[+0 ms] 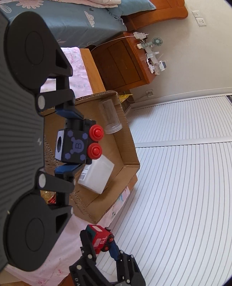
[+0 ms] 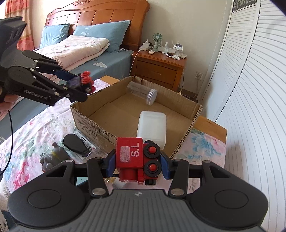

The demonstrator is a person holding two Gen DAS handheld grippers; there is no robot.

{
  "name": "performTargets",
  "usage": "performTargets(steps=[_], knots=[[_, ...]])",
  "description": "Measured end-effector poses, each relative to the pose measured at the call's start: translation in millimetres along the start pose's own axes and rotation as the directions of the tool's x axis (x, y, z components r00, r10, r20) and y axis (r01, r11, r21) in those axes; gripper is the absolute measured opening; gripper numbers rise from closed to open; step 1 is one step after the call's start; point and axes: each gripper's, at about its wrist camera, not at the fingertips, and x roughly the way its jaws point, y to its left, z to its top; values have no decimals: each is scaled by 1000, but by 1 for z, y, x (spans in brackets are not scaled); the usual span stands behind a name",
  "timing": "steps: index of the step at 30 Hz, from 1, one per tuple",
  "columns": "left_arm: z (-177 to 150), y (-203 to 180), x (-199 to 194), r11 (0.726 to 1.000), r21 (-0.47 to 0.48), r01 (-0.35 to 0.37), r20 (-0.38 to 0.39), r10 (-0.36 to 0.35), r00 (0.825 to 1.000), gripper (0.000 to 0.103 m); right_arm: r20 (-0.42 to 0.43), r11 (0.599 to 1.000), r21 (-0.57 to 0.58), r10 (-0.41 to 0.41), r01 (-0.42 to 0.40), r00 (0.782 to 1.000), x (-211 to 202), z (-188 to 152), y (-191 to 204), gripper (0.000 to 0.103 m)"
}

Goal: Organize rigid objects
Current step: 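Carry the cube and train into the cardboard box and open both tools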

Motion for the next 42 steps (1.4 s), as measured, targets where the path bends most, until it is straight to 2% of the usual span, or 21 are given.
performTargets(steps=[2, 3, 5, 9, 11, 15, 20, 25, 33, 35, 37, 38, 42], knots=[[1, 0, 12, 1000, -11, -21, -8, 21, 1000, 87, 4, 1000, 3, -1, 1, 1000, 3, 8, -1, 54], [-2, 0, 15, 999, -16, -36, 3, 36, 999, 91, 4, 1000, 3, 1, -1, 1000, 4, 11, -2, 54], [-8, -1, 15, 999, -16, -37, 5, 37, 999, 91, 6, 1000, 1, 1, -1, 1000, 7, 17, -2, 54], [-26, -5, 1, 1000, -22, 10, -7, -10, 1000, 91, -2, 1000, -7, 2, -2, 1000, 17, 28, -2, 54], [-36, -8, -7, 1000, -9, -6, -12, 6, 1000, 96, -6, 1000, -6, 5, -5, 1000, 21, 33, -2, 54], [-52, -12, -22, 1000, -6, -18, -10, 18, 1000, 98, -15, 1000, 0, 3, -3, 1000, 32, 42, -3, 54], [-64, -11, -36, 998, -47, -40, 1, 41, 999, 98, -34, 1000, 19, -10, 11, 999, 45, 56, -10, 54], [-75, -6, -46, 993, -112, -25, 28, 29, 999, 99, -56, 998, 53, -31, 34, 998, 63, 74, -25, 54], [-86, 7, -50, 986, -163, -47, 29, 52, 998, 99, -97, 989, 104, -100, 110, 990, 106, 105, -53, 55], [-89, 10, -48, 984, -167, -61, 24, 66, 998, 101, -123, 982, 133, -121, 137, 985, 119, 110, -61, 72], [-92, 12, -48, 984, -165, -69, 21, 73, 997, 101, -126, 971, 159, -161, 180, 979, 124, 110, -65, 98], [-93, 13, -48, 984, -167, -69, 20, 74, 997, 101, -119, 968, 166, -169, 187, 978, 123, 109, -64, 102], [-97, 15, -46, 982, -175, -65, 5, 67, 998, 101, -94, 968, 197, -142, 158, 985, 109, 100, -57, 103]])
